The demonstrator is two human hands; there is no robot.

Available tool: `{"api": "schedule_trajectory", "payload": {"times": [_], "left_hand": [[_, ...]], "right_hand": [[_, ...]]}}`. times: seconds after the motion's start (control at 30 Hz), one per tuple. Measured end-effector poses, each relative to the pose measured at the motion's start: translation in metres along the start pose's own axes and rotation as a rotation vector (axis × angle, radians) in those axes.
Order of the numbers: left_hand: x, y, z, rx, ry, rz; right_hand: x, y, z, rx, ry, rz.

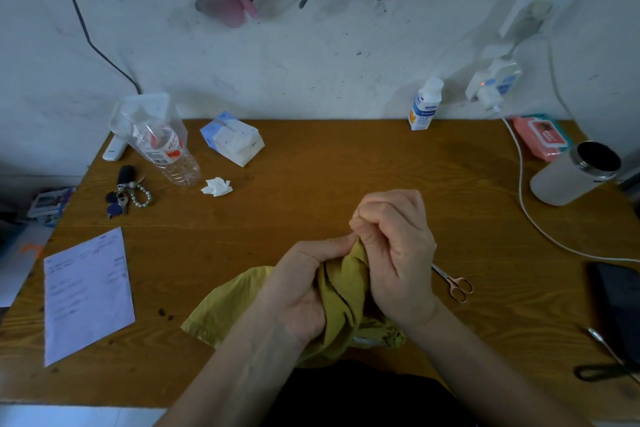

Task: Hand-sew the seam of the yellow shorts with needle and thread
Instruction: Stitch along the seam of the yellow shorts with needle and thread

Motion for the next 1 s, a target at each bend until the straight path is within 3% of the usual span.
{"api": "schedule_trajectory", "payload": {"times": [0.1, 0.2, 0.47, 0.57, 0.73, 0.9, 1.0], "left_hand": [[-0.010, 0.001, -0.001, 0.001, 0.031, 0.133], [-0.020, 0.001, -0.009, -0.068, 0.109, 0.238], [-0.006, 0.003, -0.001, -0.052, 0.020, 0.062], [-0.007, 0.003, -0.005, -0.052, 0.020, 0.060], [-0.036, -0.002, -0.019, -0.124, 0.236, 0.339], [-0.066, -0.019, -0.029, -0.212, 0.431, 0.546], [-0.079, -0.026, -0.032, -0.241, 0.473, 0.615]], "right_hand": [[-0.010, -0.002, 0.006, 0.066, 0.057, 0.154], [-0.013, -0.003, 0.014, 0.172, 0.033, 0.182], [0.000, 0.004, 0.005, 0.025, -0.077, 0.015], [0.005, 0.006, 0.009, 0.082, -0.064, 0.009], [-0.007, 0.016, 0.005, 0.210, 0.210, 0.301], [-0.036, 0.011, 0.014, 0.287, 1.152, 0.945], [-0.055, 0.010, 0.006, 0.243, 1.238, 1.069]]}}
Point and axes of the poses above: each hand's wrist, its own y-axis towards the middle knuckle, its own z-axis out of the palm, x = y × z, the point moved 8 cm from there along y, towards the middle knuckle, and after that the axes turned 12 degrees about -y, right-handed, at the moved point
